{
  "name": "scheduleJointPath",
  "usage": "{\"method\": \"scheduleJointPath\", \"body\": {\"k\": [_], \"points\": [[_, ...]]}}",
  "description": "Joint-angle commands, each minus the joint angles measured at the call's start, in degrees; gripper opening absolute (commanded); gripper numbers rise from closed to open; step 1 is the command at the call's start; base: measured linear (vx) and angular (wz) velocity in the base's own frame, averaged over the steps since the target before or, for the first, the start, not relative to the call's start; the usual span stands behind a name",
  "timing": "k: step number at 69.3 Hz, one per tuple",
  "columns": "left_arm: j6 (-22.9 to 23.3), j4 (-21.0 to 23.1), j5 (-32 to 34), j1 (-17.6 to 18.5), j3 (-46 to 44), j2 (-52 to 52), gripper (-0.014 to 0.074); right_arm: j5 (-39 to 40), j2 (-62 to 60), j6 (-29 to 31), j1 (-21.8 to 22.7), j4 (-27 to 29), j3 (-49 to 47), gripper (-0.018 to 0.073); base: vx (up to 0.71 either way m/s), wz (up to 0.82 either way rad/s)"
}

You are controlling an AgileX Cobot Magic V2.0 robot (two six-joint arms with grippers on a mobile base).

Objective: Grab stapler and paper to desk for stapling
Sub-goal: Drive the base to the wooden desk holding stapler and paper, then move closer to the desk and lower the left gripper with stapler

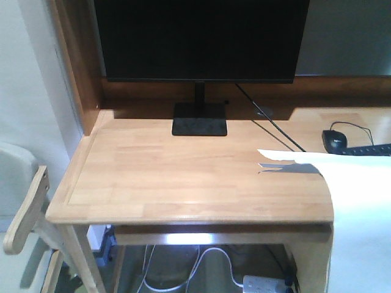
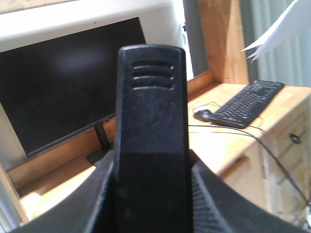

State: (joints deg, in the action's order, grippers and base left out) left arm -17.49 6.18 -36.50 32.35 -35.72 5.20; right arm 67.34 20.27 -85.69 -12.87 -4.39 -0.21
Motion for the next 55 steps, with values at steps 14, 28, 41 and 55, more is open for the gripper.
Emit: {"method": "scheduleJointPath", "body": {"k": [14,28,41,55], "points": [[0.1,0.43,7.38,0.33,-1.55,0.87,-0.0006,6.08,0.41,0.72,0.27,-0.3,-1.48,-0.0002,0.32,-0.02],[0.1,0.43,7.38,0.33,-1.55,0.87,-0.0006,6.08,0.41,0.72,0.27,-0.3,-1.48,-0.0002,0.3,0.0],[0.1,0.43,7.38,0.33,-1.55,0.87,-0.0006,6.08,0.41,0.72,0.27,-0.3,-1.48,-0.0002,0.28,0.03],[0.1,0.43,7.38,0.33,-1.55,0.87,-0.0006,6.08,0.41,0.72,0.27,-0.3,-1.48,-0.0002,0.24,0.05]]}}
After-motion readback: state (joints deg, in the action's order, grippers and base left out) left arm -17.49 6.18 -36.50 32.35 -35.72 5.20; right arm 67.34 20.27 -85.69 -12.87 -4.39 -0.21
